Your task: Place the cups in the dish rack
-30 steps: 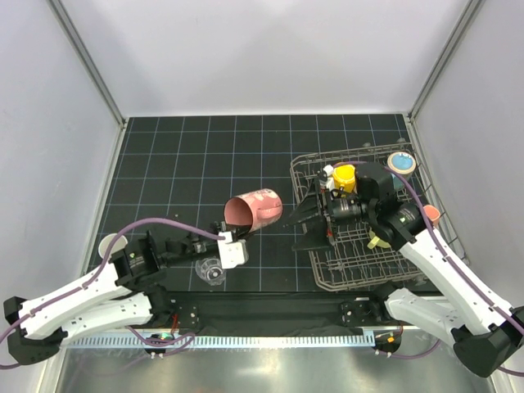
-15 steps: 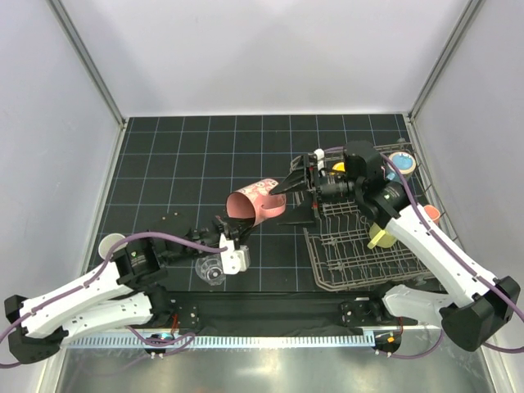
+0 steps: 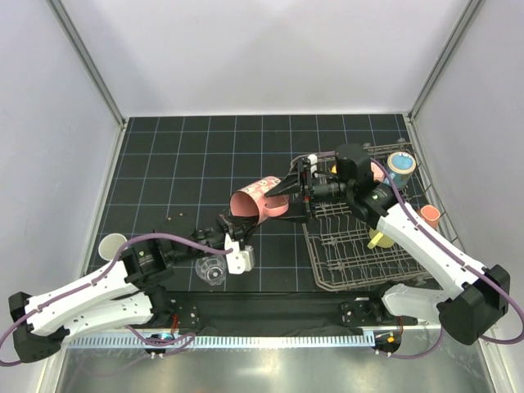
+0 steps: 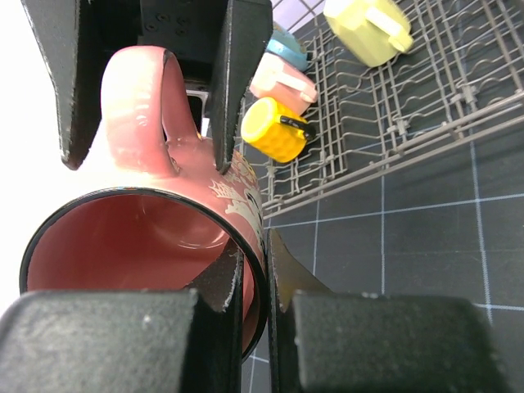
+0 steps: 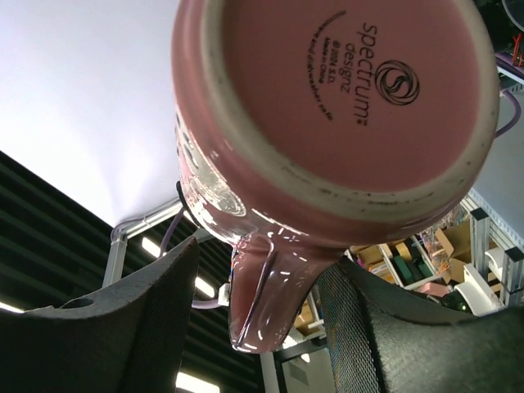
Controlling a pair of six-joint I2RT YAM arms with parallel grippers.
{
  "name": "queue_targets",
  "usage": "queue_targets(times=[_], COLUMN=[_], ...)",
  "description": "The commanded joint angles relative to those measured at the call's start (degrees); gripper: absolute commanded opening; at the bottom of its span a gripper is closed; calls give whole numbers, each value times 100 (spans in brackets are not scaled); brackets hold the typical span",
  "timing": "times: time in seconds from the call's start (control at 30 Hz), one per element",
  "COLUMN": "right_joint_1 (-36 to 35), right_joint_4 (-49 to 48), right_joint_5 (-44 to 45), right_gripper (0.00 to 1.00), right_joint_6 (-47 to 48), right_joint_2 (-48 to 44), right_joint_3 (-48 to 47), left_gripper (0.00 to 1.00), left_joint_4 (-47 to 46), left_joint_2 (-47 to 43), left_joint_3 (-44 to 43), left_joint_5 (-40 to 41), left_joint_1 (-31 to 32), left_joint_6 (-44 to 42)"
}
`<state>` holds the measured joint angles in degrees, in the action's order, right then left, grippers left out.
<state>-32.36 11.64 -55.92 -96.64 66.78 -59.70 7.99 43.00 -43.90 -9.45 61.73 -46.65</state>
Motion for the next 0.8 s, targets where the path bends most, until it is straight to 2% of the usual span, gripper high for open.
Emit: queue_targets(times=[0.0,0.2,0.3,0.43,0.57,0.67,0.77], right_joint_1=[-60,-77,-78,-104,-183,-201,-192], right_joint_4=[-505,-636,-820,-962,-1137,-1768,-1841], right_joint_5=[11,29,81,160,361,643,810], right_gripper=[60,45,29,4,4,4,4], right_joint_6=[-268,-355,-478,-444,-120,-5,442], right_joint_2=[63,107,89,142,204,151,186], right_joint_3=[-68,28,186,143,-94,-112,-269], left_gripper=[0,0,0,0,1,1,7], left_joint_4=[-1291,-1344,-1353,-1353,-1344,-1309,-1370], left_joint_2=[-152,-196,-205,-205,-205,-213,-205], left_joint_3=[-110,-14,22,66,92,118,224], left_joint_5=[-101,-162,-188,-188,-101,13,215], left_joint_1=[5,-3,5,5,5,5,5], left_joint_6=[-335,-423,-511,-538,-407,-371,-318])
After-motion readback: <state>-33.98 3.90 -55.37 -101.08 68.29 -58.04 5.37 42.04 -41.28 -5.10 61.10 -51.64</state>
